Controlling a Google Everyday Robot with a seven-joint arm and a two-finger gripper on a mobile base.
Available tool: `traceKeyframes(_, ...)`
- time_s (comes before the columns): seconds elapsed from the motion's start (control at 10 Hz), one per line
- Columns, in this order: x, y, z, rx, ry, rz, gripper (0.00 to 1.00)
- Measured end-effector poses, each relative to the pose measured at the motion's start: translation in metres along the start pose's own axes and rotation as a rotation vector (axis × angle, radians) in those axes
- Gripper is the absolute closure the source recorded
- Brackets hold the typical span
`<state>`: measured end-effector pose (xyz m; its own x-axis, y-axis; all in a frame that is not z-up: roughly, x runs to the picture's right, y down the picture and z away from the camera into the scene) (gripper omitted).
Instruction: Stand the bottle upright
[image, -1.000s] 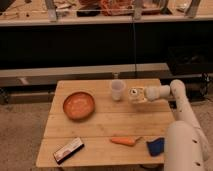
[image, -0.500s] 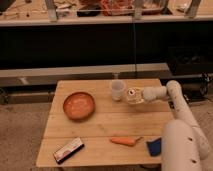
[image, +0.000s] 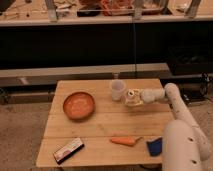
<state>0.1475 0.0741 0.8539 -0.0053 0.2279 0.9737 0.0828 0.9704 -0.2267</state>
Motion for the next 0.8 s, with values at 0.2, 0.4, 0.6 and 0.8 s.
traceKeyframes(0.2, -0.002, 0.004, 0.004, -0.002, -0.004, 0.006, 1.0)
traceKeyframes(0.4, -0.007, 0.009, 0.004, 0.011, 0.0, 0.019, 1.0)
traceKeyframes(0.6, -0.01, 0.014, 0.006, 0.021, 0.0, 0.038, 1.0)
traceKeyframes(0.8, -0.012, 0.018, 0.008, 0.031, 0.0, 0.053, 1.0)
